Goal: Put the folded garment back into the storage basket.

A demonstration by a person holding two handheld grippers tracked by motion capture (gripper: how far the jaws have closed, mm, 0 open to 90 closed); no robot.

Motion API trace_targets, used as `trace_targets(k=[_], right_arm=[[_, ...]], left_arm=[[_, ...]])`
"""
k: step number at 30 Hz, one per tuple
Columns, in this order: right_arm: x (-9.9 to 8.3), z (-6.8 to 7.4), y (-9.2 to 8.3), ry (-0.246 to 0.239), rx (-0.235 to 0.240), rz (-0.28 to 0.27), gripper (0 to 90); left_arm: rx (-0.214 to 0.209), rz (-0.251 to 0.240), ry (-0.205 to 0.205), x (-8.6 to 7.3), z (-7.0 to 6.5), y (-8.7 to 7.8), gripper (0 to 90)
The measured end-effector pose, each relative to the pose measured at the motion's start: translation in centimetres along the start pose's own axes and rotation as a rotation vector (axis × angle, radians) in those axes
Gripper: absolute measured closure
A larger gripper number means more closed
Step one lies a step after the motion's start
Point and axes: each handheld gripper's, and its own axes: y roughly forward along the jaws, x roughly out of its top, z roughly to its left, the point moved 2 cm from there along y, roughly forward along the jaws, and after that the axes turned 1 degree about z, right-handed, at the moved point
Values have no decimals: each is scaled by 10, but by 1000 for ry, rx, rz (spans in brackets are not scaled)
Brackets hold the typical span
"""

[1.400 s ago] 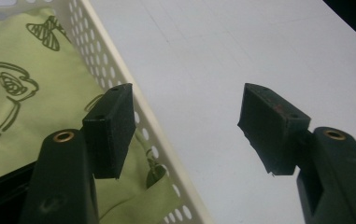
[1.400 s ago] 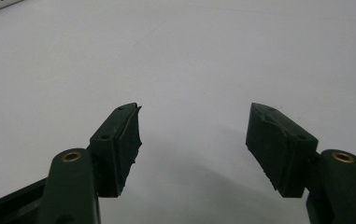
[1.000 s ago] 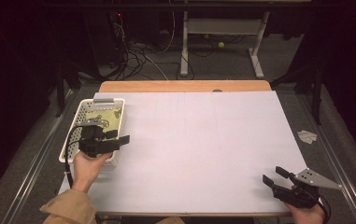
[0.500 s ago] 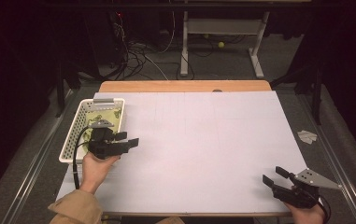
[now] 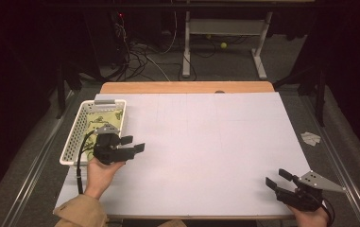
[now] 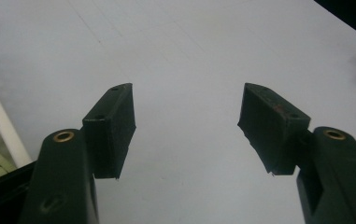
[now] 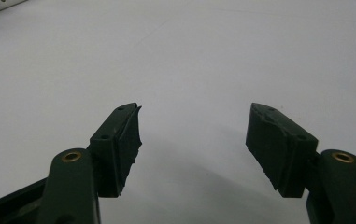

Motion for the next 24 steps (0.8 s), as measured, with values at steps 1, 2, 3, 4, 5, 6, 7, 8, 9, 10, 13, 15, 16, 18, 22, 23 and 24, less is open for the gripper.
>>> trace_targets(k=[1,2,3,4,5,6,7,8,9,10,13,15,16,18,22,23,24], right_arm=[[0,0,0,0,0,-1,358],[0,0,0,0,-1,-1,359],[0,0,0,0,-1,-1,359],[0,0,0,-1,0,-1,359],[0,0,0,-1,0,-1,359],[0,0,0,0,0,-1,358],[0,0,-1,-1,0,-2,359],[0,0,-1,-2,1,-2,359],[0,0,0,-2,1,-2,358],[0,0,0,-2,1,-1,359],[0,0,0,-2,0,-1,358],[0,0,0,-2,0,-1,358],[0,0,0,-1,0,-1,359],[0,0,-1,-2,0,-1,358],[0,0,-1,0,0,0,358],[0,0,-1,-3,0,-1,359],[0,0,-1,-3,0,-2,359]], left_arm=[[0,-1,-1,0,-1,0,333],[1,2,3,-2,-2,1,333],[1,2,3,-2,-2,1,333],[1,8,7,-3,-3,1,333],[1,10,6,-5,-3,2,332],[3,14,12,-7,-4,2,332],[4,11,9,-9,-4,2,332],[4,11,9,-9,-4,2,332],[12,15,13,-11,-5,1,332],[26,19,24,-12,-6,1,332],[23,22,37,-12,-9,1,332],[21,18,37,-12,-9,1,332],[22,16,38,-12,-10,1,332],[23,27,49,-14,-13,2,331],[28,19,57,-16,-15,3,332],[22,24,59,-18,-17,5,332],[24,29,63,-19,-17,5,332]])
